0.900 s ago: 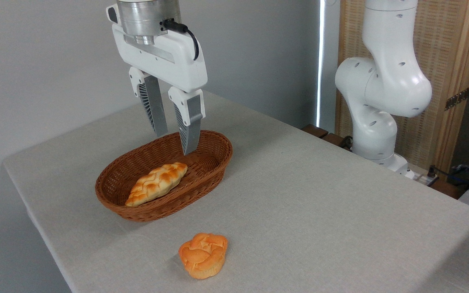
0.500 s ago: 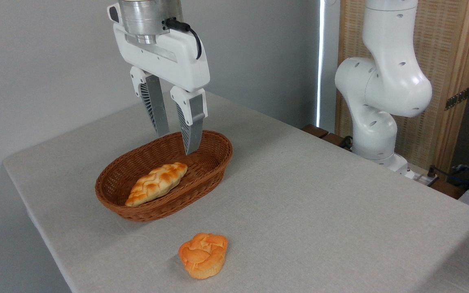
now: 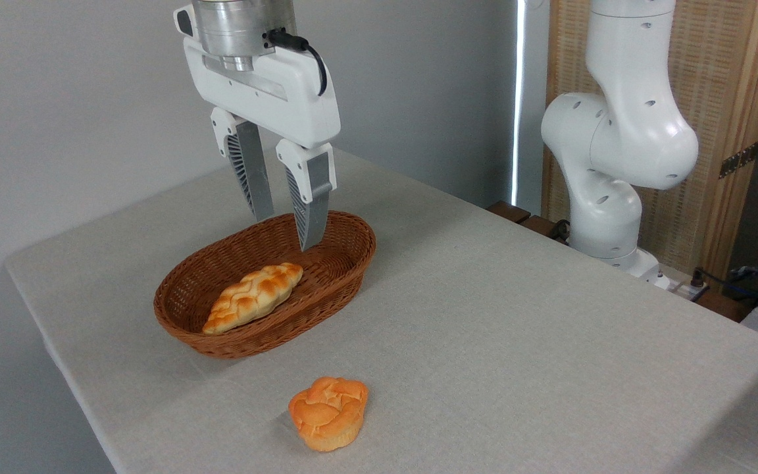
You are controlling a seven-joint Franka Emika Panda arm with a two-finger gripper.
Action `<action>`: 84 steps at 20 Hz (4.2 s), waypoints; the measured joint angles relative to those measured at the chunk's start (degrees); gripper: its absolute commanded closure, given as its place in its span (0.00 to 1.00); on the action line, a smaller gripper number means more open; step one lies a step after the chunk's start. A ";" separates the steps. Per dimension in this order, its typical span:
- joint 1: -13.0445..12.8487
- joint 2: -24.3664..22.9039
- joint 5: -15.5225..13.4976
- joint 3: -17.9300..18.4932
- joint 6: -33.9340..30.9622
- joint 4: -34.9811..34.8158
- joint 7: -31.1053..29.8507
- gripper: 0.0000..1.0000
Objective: Put bread into the basket
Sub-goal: 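Move the open gripper from above the basket toward the orange bun, then lower the open gripper around the round orange bun, then close the gripper on the orange bun, then lift the bun and carry it over the wicker basket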
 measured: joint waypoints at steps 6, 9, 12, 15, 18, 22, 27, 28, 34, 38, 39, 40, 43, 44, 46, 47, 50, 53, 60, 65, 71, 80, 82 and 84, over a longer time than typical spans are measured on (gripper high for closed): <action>0.31 -0.80 0.03 2.87 10.46 -4.57 0.00 0.00; 0.35 -0.99 0.04 4.84 19.80 -9.64 0.03 0.00; 0.38 -1.00 0.06 6.20 23.93 -14.01 2.16 0.00; 0.41 -1.02 0.08 7.92 25.80 -17.67 7.87 0.00; 0.46 -0.89 0.08 8.62 25.88 -19.62 9.58 0.00; 0.47 1.11 0.08 9.36 25.98 -21.29 9.63 0.00; 0.48 2.26 0.08 9.83 26.40 -21.37 9.66 0.00; 0.48 2.26 0.08 9.83 26.99 -21.38 9.66 0.00; 0.19 2.52 0.08 9.83 30.66 -22.39 9.66 0.00; -0.16 3.28 0.08 9.69 30.70 -22.54 9.66 0.00; -0.23 3.41 -0.05 9.62 30.71 -22.54 9.66 0.00; -0.27 3.48 -0.20 9.56 30.71 -22.54 9.66 0.00; -0.31 3.51 -0.37 9.44 30.71 -22.55 9.66 0.00; -0.35 3.52 -0.38 9.40 30.71 -22.57 9.66 0.00; -0.53 3.55 -0.39 9.37 30.71 -22.59 9.66 0.00; -0.60 3.62 -0.39 9.36 30.71 -22.62 9.66 0.00; -0.74 4.35 -0.39 9.36 30.71 -22.67 9.66 0.00; -0.95 5.26 -0.39 9.26 31.38 -22.68 9.78 0.00; -1.59 6.10 -0.39 9.16 36.41 -24.44 11.43 0.63; -1.59 6.10 -0.39 9.15 36.41 -24.47 11.90 0.63; -1.59 6.06 -0.39 9.15 36.42 -24.47 12.03 0.64; -1.77 4.28 -0.84 8.43 36.33 -24.06 12.32 0.70; -1.70 2.90 -1.01 8.45 34.72 -23.51 12.32 0.70; -1.60 1.53 -1.07 8.46 29.95 -22.07 12.26 0.70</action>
